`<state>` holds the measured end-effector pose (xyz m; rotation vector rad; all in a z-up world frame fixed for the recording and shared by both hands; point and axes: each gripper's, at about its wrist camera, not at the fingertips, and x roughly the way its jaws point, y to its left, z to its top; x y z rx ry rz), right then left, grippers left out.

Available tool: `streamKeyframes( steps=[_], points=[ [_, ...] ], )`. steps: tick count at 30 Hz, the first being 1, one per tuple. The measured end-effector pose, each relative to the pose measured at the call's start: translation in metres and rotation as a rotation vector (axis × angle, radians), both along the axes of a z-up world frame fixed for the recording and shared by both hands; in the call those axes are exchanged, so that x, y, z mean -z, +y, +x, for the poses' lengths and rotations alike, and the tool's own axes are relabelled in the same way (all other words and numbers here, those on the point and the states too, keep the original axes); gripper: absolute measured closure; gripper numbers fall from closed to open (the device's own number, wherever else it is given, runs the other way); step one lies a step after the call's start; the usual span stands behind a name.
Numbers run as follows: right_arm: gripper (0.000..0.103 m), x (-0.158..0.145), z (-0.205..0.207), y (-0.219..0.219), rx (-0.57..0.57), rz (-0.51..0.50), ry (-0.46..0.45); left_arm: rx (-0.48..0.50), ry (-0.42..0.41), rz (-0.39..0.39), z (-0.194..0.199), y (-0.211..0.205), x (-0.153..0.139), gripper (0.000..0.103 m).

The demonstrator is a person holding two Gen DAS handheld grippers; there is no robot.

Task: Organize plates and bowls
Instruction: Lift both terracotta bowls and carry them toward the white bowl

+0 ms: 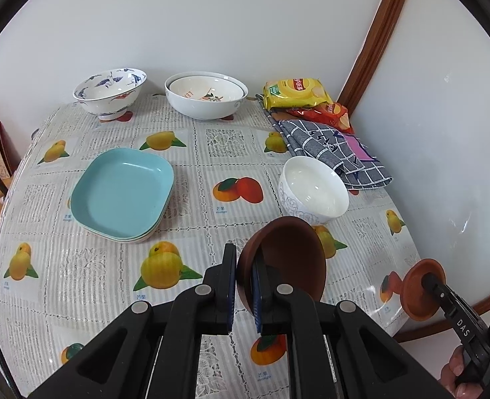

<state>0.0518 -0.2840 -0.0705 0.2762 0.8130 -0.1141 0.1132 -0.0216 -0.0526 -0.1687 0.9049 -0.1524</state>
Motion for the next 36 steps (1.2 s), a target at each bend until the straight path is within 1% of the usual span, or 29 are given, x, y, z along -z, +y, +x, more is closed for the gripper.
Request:
streamKeyframes(
  steps=[9, 18, 21, 36],
  points=[
    [0.094, 0.008, -0.008, 0.006, -0.015, 0.018, 0.007, -0.005, 0.005, 0.007, -0.011, 0.002, 0.004, 0.094],
    [0.094, 0.007, -0.009, 0.005, 0.008, 0.007, 0.007, 0.034, 0.005, -0.003, -0.007, -0.004, 0.007, 0.094],
    [0.094, 0.006, -0.009, 0.005, 0.008, 0.017, 0.008, 0.044, 0.011, -0.004, -0.003, -0.005, 0.009, 0.094],
    [0.094, -0.005, 0.020, 0.012, -0.019, 0.001, 0.005, 0.034, 0.007, -0.013, 0.020, -0.001, 0.006, 0.094]
  ],
)
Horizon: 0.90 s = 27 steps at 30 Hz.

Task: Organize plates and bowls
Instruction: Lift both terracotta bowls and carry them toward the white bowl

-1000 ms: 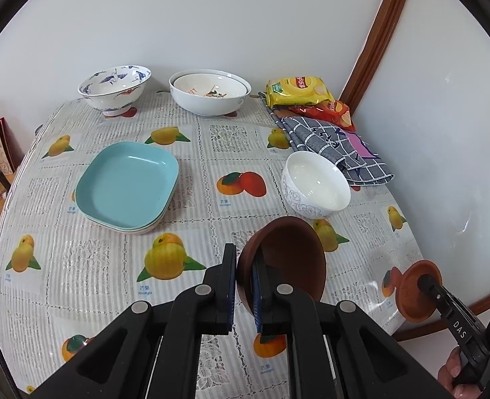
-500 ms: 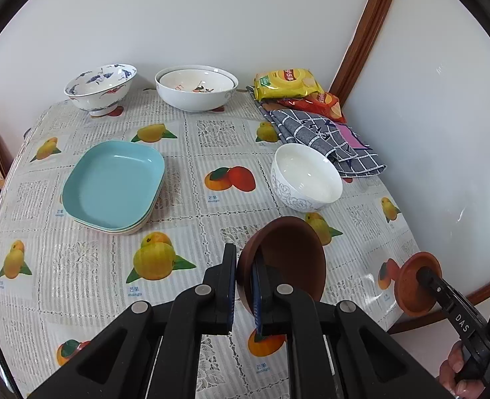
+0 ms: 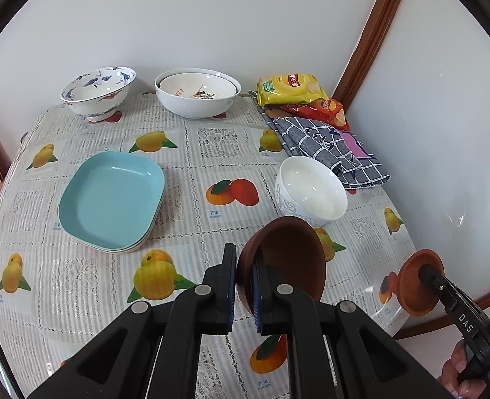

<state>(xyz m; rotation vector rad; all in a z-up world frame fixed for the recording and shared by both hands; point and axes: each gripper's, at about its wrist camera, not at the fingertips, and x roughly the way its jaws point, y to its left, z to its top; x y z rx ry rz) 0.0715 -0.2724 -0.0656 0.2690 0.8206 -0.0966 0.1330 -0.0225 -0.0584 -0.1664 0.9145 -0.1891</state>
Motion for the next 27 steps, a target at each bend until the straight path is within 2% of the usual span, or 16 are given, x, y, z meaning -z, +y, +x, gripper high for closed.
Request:
streamKeyframes(
  steps=[14, 27],
  points=[
    [0.094, 0.007, 0.006, 0.003, -0.006, 0.006, 0.016, -0.002, 0.011, 0.004, 0.004, 0.002, 0.004, 0.094],
    [0.094, -0.006, 0.020, 0.002, -0.026, 0.015, -0.020, -0.009, -0.013, 0.001, 0.016, 0.001, -0.007, 0.094]
  ],
)
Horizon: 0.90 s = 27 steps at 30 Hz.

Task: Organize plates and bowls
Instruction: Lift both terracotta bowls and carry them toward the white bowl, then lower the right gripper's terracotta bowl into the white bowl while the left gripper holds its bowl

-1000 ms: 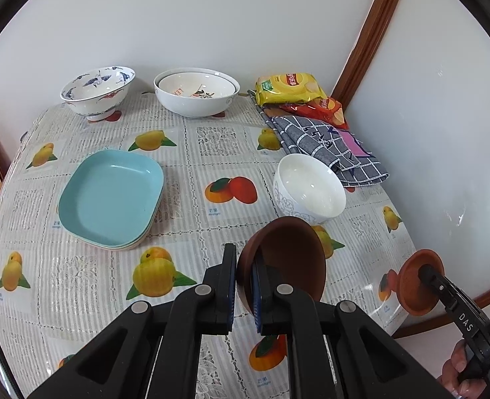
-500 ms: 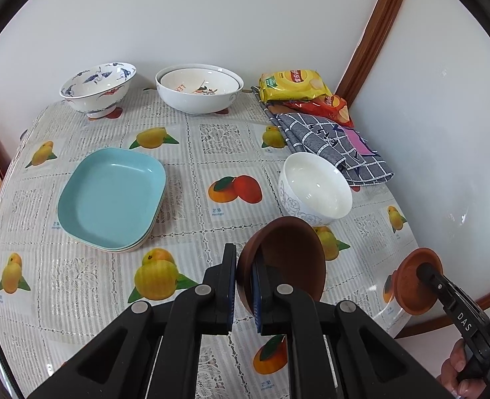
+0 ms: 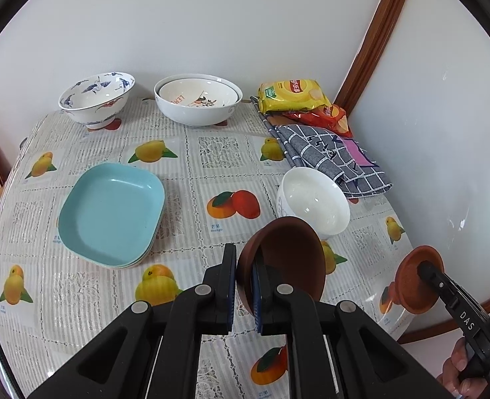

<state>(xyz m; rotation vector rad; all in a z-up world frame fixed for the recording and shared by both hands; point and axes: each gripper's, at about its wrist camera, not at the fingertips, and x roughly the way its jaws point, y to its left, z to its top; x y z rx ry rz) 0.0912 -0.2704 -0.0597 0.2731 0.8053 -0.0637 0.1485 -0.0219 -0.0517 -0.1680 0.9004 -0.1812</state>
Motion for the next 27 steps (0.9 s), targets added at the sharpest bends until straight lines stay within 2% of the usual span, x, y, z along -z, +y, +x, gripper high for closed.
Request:
streamKeyframes(
  steps=[14, 27],
  points=[
    [0.094, -0.001, 0.039, -0.006, -0.013, -0.008, 0.003, 0.011, 0.008, 0.010, 0.031, -0.015, -0.001, 0.094],
    [0.094, 0.014, 0.088, -0.006, -0.033, -0.016, 0.027, 0.004, 0.039, 0.039, 0.068, -0.027, 0.011, 0.094]
  ],
)
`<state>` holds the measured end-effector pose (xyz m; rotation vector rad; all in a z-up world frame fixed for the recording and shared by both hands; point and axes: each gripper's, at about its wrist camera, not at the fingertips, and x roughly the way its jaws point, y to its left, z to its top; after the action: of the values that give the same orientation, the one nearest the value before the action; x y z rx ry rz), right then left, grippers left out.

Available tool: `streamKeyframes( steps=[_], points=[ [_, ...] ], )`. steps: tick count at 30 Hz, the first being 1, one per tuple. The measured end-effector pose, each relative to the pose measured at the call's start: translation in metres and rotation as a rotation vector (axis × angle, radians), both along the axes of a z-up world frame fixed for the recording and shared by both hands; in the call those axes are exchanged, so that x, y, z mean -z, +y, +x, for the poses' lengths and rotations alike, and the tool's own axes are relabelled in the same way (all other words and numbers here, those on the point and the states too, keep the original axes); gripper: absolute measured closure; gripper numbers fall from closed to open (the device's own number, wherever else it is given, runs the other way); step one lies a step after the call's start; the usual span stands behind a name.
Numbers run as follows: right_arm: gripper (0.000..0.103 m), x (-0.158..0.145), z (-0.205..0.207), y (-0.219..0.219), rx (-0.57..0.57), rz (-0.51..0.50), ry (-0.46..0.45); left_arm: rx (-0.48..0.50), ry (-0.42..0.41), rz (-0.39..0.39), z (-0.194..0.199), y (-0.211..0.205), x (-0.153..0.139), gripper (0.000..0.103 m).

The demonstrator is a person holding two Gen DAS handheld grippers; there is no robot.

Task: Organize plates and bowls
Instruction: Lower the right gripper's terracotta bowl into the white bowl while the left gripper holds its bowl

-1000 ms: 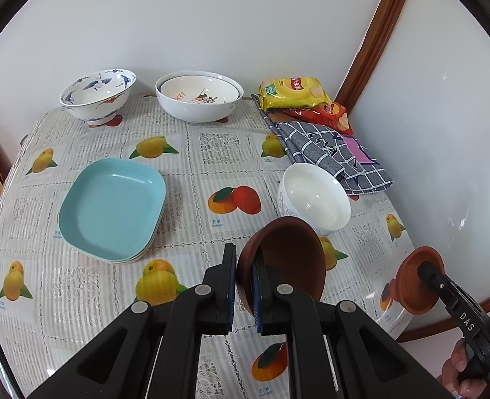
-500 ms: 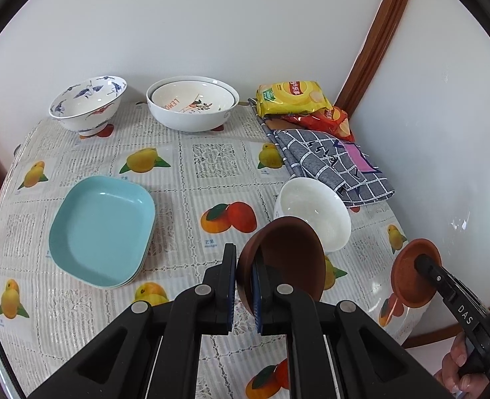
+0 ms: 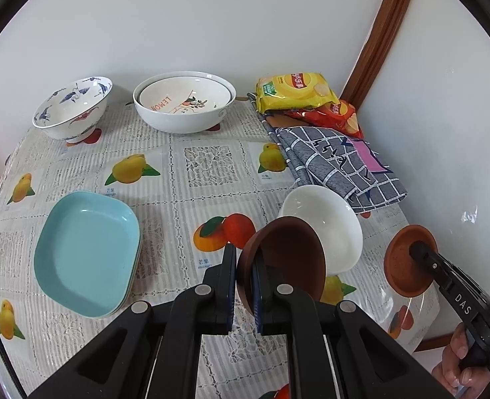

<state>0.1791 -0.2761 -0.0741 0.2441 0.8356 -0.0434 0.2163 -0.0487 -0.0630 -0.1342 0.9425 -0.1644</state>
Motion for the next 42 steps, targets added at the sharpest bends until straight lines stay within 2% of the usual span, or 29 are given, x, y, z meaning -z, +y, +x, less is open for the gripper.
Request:
streamKeyframes(
  steps=[22, 33, 42],
  points=[
    [0.094, 0.059, 0.082, 0.038, -0.104, -0.048, 0.124, -0.024, 0.048, 0.027, 0.046, 0.009, 0.028, 0.094],
    [0.093, 0.074, 0.097, 0.050, -0.131, -0.067, 0.184, -0.028, 0.067, 0.014, 0.054, 0.014, 0.037, 0.094],
    [0.094, 0.080, 0.104, 0.053, -0.110, -0.121, 0.208, -0.035, 0.075, 0.021, 0.058, 0.018, 0.042, 0.094]
  ],
)
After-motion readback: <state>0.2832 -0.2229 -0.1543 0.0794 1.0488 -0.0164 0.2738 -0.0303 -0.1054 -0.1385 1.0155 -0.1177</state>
